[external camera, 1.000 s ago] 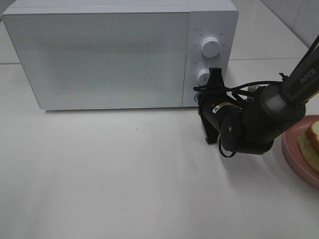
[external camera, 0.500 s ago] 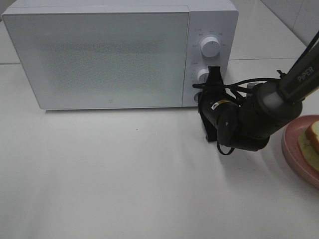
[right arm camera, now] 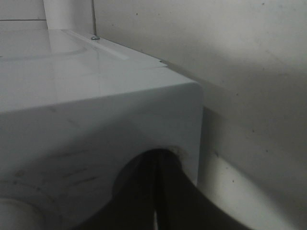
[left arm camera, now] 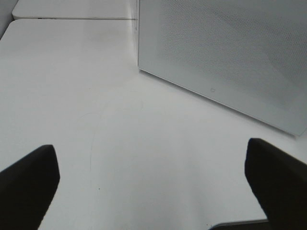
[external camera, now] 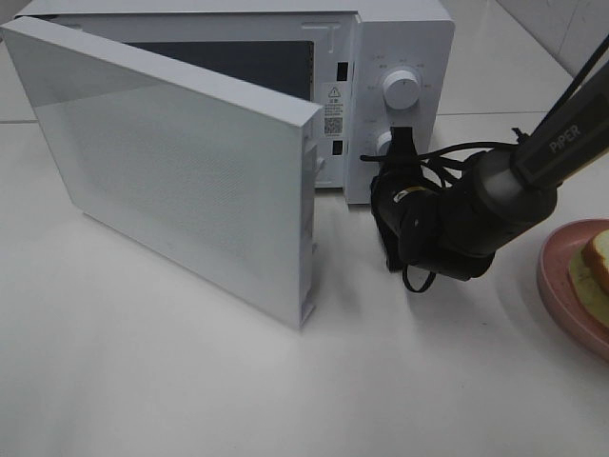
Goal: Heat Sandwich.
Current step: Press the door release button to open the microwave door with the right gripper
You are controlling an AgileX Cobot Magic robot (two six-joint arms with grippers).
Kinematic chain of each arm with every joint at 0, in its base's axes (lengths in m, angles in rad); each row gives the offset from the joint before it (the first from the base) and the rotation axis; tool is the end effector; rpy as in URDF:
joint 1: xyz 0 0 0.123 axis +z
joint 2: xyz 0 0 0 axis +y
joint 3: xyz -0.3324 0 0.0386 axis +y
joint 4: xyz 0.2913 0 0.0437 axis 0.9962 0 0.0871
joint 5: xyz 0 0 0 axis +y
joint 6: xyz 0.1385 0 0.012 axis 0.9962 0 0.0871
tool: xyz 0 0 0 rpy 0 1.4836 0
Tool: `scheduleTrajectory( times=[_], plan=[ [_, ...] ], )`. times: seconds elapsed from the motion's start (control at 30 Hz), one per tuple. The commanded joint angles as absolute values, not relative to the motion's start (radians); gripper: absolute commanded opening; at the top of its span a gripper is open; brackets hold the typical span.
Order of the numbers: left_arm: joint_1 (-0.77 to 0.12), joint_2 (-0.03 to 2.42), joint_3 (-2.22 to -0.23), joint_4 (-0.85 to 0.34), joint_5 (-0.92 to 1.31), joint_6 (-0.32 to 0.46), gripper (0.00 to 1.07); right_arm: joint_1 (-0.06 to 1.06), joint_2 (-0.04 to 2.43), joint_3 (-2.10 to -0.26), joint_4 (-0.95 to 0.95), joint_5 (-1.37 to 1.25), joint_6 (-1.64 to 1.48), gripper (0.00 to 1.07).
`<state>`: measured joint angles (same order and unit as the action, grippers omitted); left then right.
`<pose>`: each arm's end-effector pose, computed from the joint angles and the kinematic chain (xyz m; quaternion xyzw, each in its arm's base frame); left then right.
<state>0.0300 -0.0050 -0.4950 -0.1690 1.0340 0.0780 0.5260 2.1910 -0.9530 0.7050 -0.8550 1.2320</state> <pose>0.0271 -0.0193 0.2792 0.0224 0.8429 -0.0556 0.5348 0.4416 0.1778 0.0592 0.5771 0.5911 0.3827 0.4137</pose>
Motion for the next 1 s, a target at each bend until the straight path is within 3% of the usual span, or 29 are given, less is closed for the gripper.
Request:
scheduleTrajectory(
  times=[0.03,0.57,1.0],
  plan=[
    [0.031,-0.025,-0.493,-0.171,1.034,0.073,1.03,0.476,2.196,-1.051,0.665,-1.085,1.207,0.00],
    [0.031,-0.025,-0.493,-0.171,1.034,0.073,1.03,0.478,2.183,-1.038,0.667,-1.027,1.215,0.00],
    [0.031,-0.025,-0.493,-0.171,1.034,0.073,1.03,0.479,2.090,-0.922,0.637,-0.835,1.213,0.00]
  ],
)
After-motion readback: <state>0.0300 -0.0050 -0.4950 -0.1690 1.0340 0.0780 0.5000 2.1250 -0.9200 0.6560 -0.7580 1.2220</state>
